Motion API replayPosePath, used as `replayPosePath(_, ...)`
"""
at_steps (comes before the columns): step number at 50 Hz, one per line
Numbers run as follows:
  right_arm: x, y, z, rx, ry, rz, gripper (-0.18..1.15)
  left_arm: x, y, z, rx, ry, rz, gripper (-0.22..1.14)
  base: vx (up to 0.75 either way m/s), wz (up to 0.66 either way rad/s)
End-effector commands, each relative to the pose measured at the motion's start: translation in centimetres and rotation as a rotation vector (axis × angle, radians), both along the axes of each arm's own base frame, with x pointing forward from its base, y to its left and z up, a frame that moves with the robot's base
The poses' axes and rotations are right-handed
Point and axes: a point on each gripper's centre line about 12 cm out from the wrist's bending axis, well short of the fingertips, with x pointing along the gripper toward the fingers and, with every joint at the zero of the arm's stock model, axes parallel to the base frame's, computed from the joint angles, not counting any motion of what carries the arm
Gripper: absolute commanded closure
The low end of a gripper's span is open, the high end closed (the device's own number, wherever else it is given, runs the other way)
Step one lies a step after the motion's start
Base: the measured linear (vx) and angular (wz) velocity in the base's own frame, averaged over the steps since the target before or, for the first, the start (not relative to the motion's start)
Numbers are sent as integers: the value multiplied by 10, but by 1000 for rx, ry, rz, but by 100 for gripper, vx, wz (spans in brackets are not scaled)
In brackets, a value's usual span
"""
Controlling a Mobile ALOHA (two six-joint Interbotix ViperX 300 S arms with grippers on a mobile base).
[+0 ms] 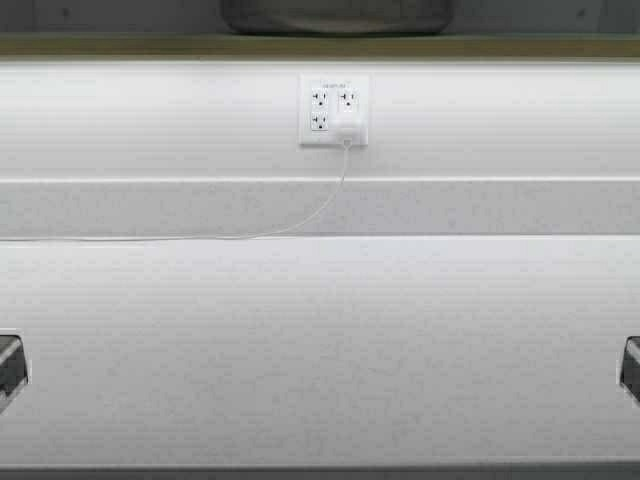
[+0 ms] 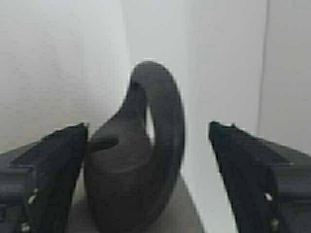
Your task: Open the cabinet, put the pot inside, then close it
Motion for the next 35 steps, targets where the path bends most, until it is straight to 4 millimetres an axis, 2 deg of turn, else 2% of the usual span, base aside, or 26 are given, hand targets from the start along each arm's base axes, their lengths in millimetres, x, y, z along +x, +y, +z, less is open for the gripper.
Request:
replayPosePath(1, -10, -14, 25, 11, -52, -24, -7, -14, 13, 37, -32, -75, 13, -10, 0, 0)
replayPosePath(19, -18, -70, 24, -15, -43, -135, -7, -26, 73, 37, -32, -57, 119, -10, 0, 0)
replayPosePath(28, -21, -73, 31, -39, -63, -132, -7, -25, 96, 36, -32, -52, 168, -10, 0, 0)
replayPosePath(35, -27, -79, 34, -67, -71, -140, -7, -39, 106, 30, -27, -31, 181, -10, 0, 0)
